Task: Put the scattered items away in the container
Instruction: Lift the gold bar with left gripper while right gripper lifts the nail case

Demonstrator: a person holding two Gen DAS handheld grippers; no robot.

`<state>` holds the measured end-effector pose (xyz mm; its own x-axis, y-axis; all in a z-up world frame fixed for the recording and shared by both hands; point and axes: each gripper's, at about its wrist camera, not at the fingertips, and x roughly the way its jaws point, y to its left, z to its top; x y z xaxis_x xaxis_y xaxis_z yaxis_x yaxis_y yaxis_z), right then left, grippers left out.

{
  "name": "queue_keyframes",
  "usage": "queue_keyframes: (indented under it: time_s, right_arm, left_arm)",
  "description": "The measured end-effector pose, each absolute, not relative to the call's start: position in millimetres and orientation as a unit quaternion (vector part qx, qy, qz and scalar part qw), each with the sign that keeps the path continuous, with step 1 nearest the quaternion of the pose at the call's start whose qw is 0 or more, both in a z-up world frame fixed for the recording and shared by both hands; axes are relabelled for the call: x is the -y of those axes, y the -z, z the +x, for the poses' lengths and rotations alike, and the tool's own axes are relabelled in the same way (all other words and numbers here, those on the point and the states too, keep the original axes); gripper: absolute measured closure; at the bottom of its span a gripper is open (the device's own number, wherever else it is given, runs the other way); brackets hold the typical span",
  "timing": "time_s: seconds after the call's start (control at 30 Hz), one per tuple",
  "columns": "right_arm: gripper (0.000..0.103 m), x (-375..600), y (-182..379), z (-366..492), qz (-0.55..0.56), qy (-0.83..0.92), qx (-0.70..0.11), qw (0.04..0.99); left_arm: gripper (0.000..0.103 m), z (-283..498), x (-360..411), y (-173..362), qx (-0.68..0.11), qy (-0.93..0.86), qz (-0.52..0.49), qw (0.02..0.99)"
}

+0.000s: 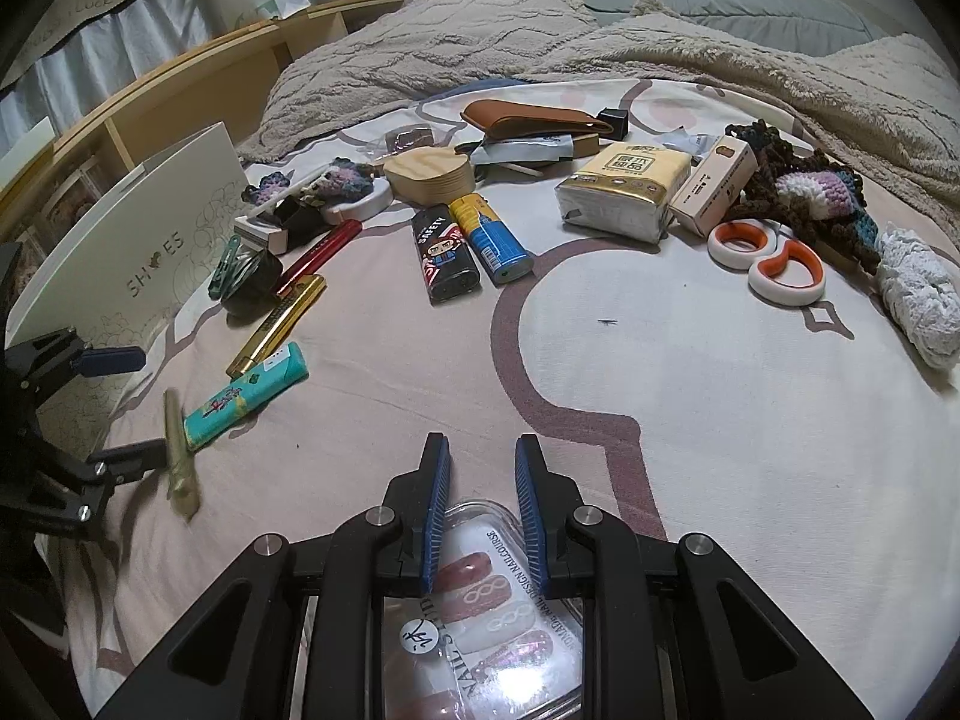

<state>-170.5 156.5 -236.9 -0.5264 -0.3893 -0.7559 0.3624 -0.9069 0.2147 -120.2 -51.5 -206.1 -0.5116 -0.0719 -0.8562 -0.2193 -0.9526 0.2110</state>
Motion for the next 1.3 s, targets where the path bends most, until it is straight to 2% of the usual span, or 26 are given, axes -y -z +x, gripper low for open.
queue_keyframes:
  time_s: [0.03,0.1,0.27,0.47,0.87,0.9,0.97,1.0,1.03,1.13,1.2,1.3]
  right_arm:
    - [0.08,-156,237,-170,0.437,0.873,0.016,0.215]
    - [0.08,-156,237,-170,0.436,0.873,0.016,0.216]
    - [0.08,-158,237,-171,0.436,0.873,0.02,0.218]
    - [0.08,-158,238,-172,0.436,0.872,0.026,0.22]
    - [0.079,-162,239,-173,0.437,0.869,0.041,0.226]
    - [0.076,-162,239,-173,0.437,0.868,0.045,0.231]
    - [0.057,-163,237,-173,0.435,0.861,0.061,0.257]
    - [0.042,-162,237,-172,0.433,0.857,0.066,0.27]
    - [0.034,-160,235,-171,0.432,0.856,0.066,0.276]
    - [0.022,-158,227,-166,0.418,0.87,0.048,0.257]
    - [0.018,-163,223,-163,0.41,0.875,0.055,0.252]
    - [0.018,-176,220,-159,0.412,0.874,0.062,0.25]
  left_arm:
    - [0.019,-120,51,205,-0.139,-0.857,-0.494,0.053]
    - [0.011,-118,50,203,-0.115,-0.854,-0.501,0.079]
    - [0.007,-112,39,197,-0.071,-0.853,-0.498,0.138]
    - [0.006,-116,28,202,-0.025,-0.853,-0.495,0.165]
    - [0.008,-110,34,214,-0.018,-0.88,-0.45,0.153]
    - [0.008,-109,34,214,-0.021,-0.881,-0.447,0.153]
    - [0.009,-106,32,217,-0.031,-0.884,-0.442,0.151]
    - [0.009,-106,31,218,-0.035,-0.884,-0.441,0.149]
    - [0.01,-105,31,219,-0.037,-0.885,-0.44,0.148]
    - [0.012,-104,33,220,-0.033,-0.887,-0.436,0.147]
    - [0.015,-103,35,221,-0.029,-0.889,-0.433,0.147]
    - [0.017,-102,37,221,-0.024,-0.89,-0.431,0.146]
